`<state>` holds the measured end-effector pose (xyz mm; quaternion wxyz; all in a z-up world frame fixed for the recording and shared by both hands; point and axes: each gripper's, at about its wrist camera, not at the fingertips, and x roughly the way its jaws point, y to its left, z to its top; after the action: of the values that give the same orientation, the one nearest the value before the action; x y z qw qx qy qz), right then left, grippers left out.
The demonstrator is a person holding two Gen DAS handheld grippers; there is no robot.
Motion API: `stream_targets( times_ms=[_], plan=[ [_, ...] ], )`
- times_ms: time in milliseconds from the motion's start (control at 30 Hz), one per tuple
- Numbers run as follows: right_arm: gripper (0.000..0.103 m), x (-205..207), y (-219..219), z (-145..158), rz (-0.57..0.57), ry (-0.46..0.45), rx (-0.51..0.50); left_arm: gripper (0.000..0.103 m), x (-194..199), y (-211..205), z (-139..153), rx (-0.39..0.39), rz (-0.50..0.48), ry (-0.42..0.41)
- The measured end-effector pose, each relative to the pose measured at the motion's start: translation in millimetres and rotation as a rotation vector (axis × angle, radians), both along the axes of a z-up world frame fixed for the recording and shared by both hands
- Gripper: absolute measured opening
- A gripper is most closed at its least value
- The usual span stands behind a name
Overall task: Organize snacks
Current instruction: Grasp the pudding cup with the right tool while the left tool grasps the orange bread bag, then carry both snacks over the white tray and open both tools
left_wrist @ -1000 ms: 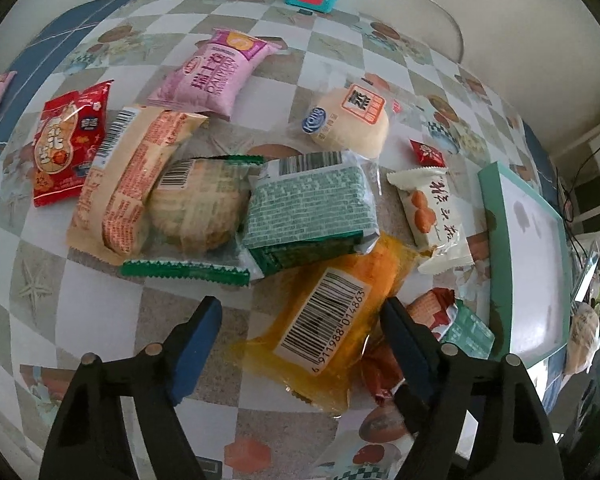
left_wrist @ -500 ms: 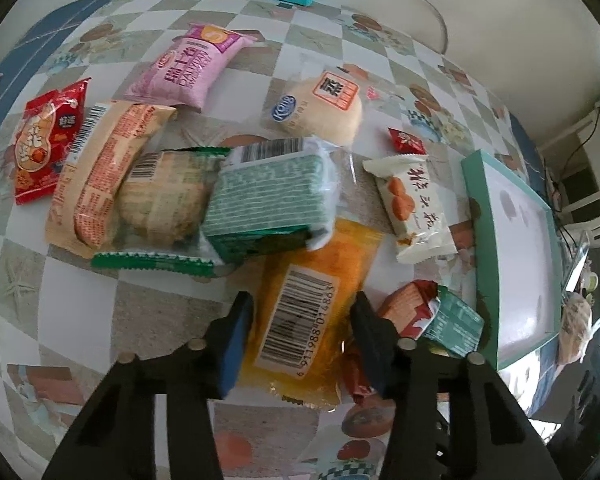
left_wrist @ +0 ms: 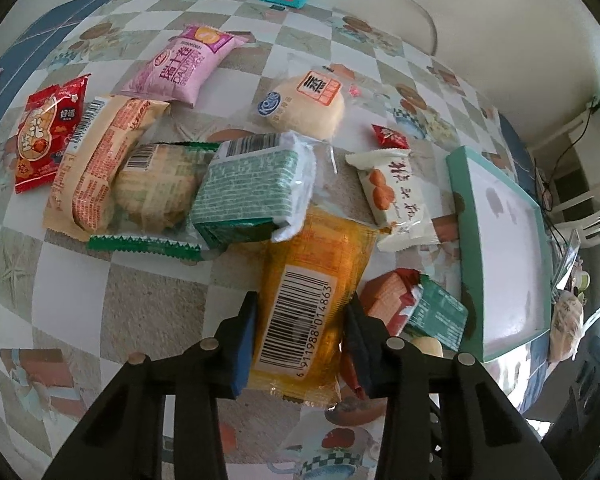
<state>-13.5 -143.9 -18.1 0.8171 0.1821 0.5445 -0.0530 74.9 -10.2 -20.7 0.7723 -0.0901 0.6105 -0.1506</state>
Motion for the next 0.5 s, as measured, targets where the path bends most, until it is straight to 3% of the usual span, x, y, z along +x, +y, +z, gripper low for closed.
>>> stream_targets(
  times_ms=[500],
  plan=[
    [0.048, -11, -10, 28, -0.035, -0.129, 0.017, 0.042, -15, 8, 46, -0.018, 0.023, -0.099]
  ],
)
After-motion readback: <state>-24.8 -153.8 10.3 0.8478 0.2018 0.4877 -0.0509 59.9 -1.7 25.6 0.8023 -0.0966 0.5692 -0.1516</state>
